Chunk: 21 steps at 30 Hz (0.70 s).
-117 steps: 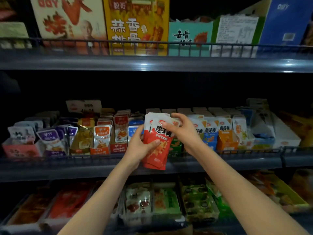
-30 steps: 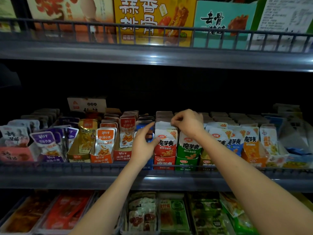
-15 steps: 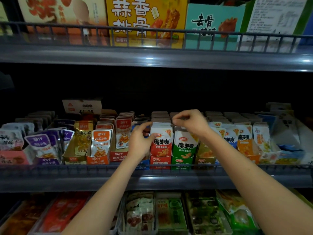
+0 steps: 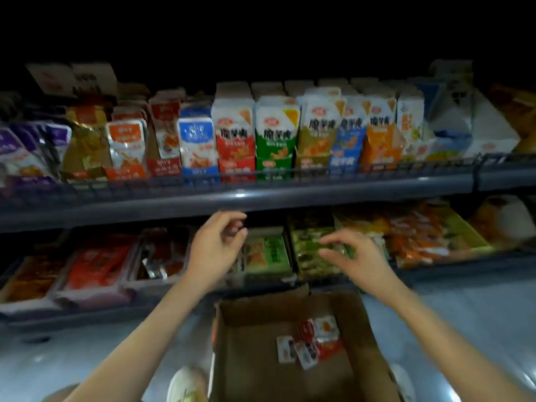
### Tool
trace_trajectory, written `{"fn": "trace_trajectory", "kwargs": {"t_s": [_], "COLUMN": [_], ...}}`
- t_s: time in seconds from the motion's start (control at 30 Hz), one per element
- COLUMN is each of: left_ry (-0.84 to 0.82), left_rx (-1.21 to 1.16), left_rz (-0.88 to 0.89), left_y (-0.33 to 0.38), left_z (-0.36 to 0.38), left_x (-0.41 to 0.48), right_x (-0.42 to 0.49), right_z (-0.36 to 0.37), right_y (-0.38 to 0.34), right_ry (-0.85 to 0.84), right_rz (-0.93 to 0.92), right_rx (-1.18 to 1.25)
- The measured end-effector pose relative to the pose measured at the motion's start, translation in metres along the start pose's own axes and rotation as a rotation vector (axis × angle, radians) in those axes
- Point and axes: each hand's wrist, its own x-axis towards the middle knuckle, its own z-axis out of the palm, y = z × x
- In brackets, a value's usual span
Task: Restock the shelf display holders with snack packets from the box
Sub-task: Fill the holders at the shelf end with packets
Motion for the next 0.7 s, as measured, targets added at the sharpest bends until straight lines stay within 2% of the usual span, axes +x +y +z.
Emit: {"fn": "trace_trajectory", "kwargs": {"t_s": [0.17,0.3,0.4,0.5,0.6,0.7], "left_ry": [-0.301,-0.322,-0.282,-0.245,-0.273,-0.256], "left_rx": [0.192,0.341,0.484,0.597,0.605,0.561], "left_rz": [-0.072,-0.109,-0.145,-0.324,-0.472,-0.504], "left_y": [-0.063,-0.108,-0.143,-0.175,-0.2,-0.209], "left_z": [0.061,0.092,0.106,0.112,0.119,0.129], "left_x": [-0.076,-0.118,-0.141,-0.16,-0.171,-0.175], "right_x": [-0.067,-0.101,-0.118,-0.128,-0.132,-0.129], "right_z": [0.065,0.109,0.146,0.185,0.219,0.248], "right_y": [0.091,0.133,0.162,0.187,0.204,0.224], "right_ry": [-0.221,-0.277,-0.204,-0.091,-0.019,0.086], "right_rz": [0.394,0.603,0.813,1.138,1.367,1.557], "right_rx": [0.031,0.076,0.193,0.404,0.527,0.671]}}
